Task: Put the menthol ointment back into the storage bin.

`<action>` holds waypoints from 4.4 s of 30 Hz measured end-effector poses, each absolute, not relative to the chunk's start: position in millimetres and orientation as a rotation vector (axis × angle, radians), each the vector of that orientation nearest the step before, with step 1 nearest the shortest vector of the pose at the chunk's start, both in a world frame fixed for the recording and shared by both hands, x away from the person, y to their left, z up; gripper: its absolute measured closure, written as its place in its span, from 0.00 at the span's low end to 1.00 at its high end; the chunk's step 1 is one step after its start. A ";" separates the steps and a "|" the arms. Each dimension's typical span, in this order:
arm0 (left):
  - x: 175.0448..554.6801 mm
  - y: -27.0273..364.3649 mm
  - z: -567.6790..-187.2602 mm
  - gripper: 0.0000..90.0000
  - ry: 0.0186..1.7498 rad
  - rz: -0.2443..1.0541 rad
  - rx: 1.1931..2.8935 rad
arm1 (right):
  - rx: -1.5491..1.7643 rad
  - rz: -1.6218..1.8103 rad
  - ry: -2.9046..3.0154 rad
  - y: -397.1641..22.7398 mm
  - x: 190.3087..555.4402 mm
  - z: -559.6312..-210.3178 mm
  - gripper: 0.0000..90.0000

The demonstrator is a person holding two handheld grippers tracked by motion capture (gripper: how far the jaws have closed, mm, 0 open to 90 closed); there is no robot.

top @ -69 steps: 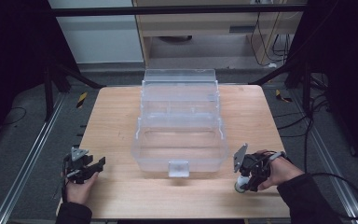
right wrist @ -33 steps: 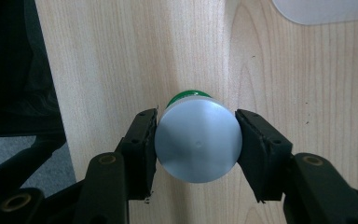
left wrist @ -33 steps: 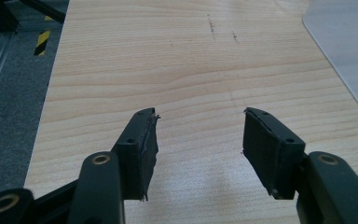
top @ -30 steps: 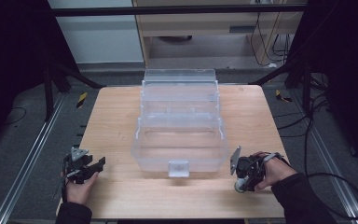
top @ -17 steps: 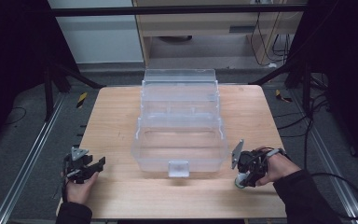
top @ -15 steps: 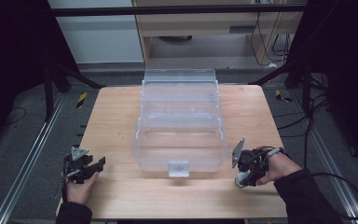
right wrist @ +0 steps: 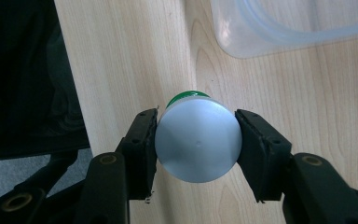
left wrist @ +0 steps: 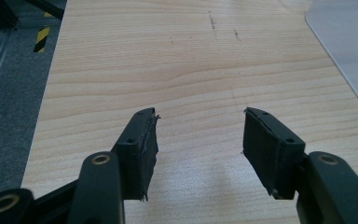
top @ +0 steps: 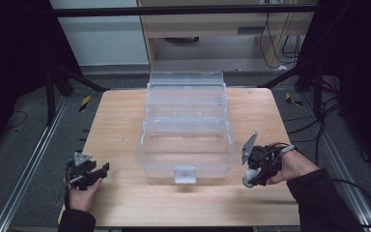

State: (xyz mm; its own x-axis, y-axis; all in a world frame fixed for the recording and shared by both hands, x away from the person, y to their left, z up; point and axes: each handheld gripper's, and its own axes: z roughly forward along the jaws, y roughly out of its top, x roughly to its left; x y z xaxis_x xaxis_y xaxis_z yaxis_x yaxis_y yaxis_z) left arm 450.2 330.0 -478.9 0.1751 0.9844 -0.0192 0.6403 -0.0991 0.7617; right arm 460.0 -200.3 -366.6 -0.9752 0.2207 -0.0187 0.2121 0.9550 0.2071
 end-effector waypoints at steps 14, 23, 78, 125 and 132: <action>449.5 329.7 -479.1 0.49 1.527 0.690 1.825 | 0.361 0.320 3.054 -194.9 459.8 -348.5 0.56; 449.7 329.8 -479.3 0.49 1.529 0.688 1.826 | 0.375 0.335 3.057 -191.8 461.0 -332.7 0.56; 450.4 330.2 -478.8 0.49 1.526 0.691 1.820 | 0.352 0.414 3.016 -135.5 531.9 -319.6 0.56; 450.4 330.9 -478.2 0.49 1.526 0.699 1.818 | 0.315 0.327 3.079 -136.1 539.9 -388.4 0.56; 450.7 330.5 -478.6 0.50 1.525 0.697 1.819 | 0.327 0.334 3.082 -140.2 539.4 -396.9 0.56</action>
